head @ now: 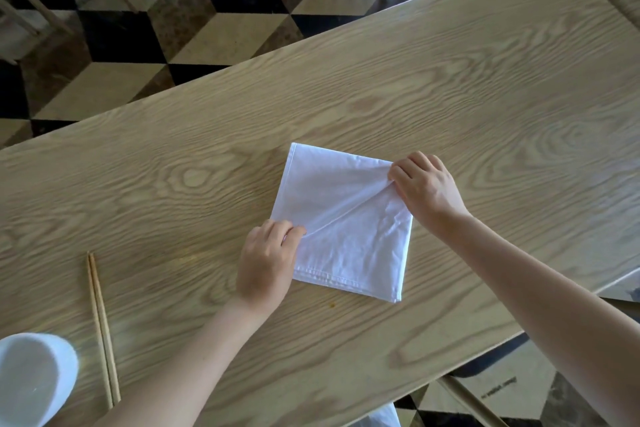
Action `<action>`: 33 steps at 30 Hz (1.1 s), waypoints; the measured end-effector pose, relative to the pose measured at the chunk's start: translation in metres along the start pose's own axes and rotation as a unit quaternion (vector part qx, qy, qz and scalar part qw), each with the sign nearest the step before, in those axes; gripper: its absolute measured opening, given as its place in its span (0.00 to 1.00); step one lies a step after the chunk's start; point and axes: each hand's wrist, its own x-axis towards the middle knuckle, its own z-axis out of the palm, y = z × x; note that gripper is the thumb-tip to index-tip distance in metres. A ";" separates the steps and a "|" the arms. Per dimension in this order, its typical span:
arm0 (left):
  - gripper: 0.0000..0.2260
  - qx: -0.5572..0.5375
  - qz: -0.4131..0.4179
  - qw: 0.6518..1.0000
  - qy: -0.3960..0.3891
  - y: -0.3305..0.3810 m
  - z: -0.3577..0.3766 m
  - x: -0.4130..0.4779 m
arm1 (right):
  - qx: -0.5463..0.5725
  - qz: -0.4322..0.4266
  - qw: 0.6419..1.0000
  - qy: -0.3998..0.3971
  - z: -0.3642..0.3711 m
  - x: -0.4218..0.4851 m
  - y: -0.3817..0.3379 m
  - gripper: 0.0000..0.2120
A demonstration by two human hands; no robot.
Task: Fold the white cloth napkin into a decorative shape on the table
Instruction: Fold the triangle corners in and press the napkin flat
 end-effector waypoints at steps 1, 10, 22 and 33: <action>0.19 -0.001 0.001 1.000 -0.001 -0.001 0.000 0.001 | -0.004 0.003 1.000 0.001 0.000 0.001 0.002 0.09; 0.14 0.014 0.025 0.999 -0.032 -0.005 -0.001 0.010 | -0.008 -0.068 0.997 -0.038 -0.005 0.013 0.019 0.08; 0.14 0.092 0.045 0.995 -0.021 -0.009 0.000 0.015 | 0.012 -0.036 0.999 0.002 0.004 0.008 0.011 0.13; 0.08 0.002 -0.103 0.993 -0.052 0.014 -0.027 0.016 | 0.035 -0.008 0.998 -0.055 -0.013 0.001 0.017 0.14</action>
